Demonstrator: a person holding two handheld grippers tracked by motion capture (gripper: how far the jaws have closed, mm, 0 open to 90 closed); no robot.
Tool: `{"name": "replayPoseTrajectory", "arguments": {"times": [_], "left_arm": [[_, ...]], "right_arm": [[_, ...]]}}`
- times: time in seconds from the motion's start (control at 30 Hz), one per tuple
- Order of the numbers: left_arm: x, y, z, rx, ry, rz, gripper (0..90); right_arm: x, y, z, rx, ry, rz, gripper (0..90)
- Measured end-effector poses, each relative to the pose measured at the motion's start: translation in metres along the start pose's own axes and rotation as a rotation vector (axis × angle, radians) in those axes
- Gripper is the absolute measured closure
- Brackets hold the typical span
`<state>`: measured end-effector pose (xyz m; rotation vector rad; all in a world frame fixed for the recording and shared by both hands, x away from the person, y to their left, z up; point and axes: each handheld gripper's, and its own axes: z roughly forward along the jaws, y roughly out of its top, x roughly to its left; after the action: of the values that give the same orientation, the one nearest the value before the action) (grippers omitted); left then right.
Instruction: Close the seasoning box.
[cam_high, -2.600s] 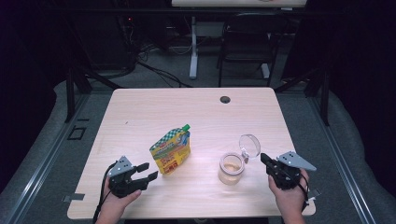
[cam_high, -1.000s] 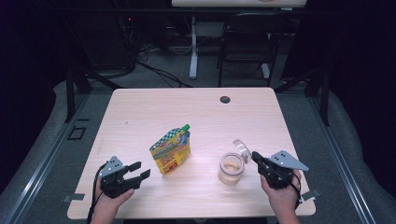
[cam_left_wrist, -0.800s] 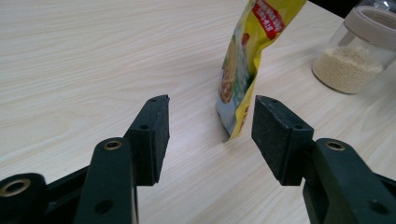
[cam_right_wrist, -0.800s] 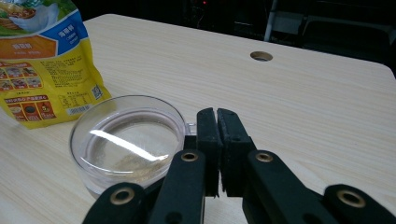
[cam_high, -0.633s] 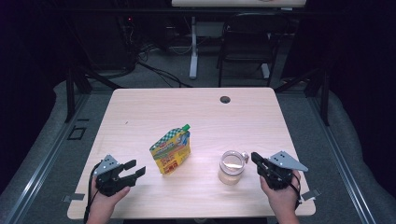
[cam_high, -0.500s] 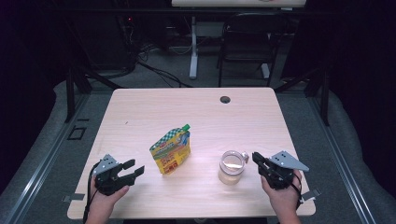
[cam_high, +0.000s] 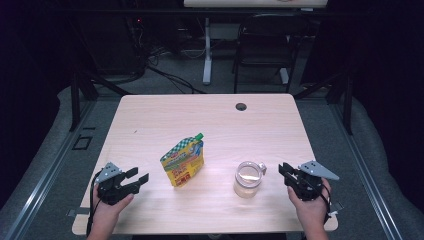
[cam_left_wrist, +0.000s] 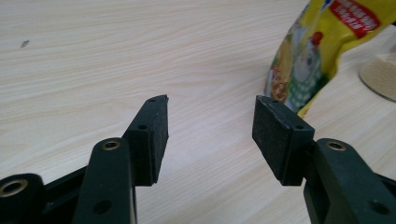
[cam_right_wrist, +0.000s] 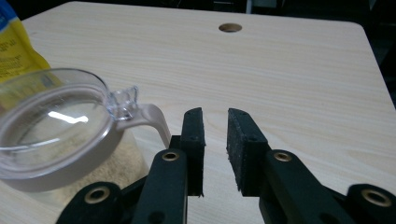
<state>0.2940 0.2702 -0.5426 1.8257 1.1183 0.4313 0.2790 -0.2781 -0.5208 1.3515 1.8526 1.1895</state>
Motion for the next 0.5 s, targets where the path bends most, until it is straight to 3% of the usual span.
{"name": "replayPoseTrajectory", "arguments": {"times": [0.17,0.27,0.43,0.5], "left_arm": [[0.008,-0.002,0.003,0.010,0.015,-0.019,46.3],[0.012,-0.003,0.006,0.029,0.045,-0.014,46.7],[0.016,-0.004,0.007,0.037,0.061,-0.023,46.6],[0.016,-0.004,0.007,0.029,0.063,-0.031,45.7]], "right_arm": [[-0.005,-0.007,0.009,0.034,-0.011,0.008,70.9],[-0.006,-0.010,0.014,0.061,-0.025,0.002,66.3],[-0.009,-0.016,0.021,0.088,-0.063,-0.026,49.7],[-0.011,-0.017,0.023,0.080,-0.063,-0.008,42.8]]}}
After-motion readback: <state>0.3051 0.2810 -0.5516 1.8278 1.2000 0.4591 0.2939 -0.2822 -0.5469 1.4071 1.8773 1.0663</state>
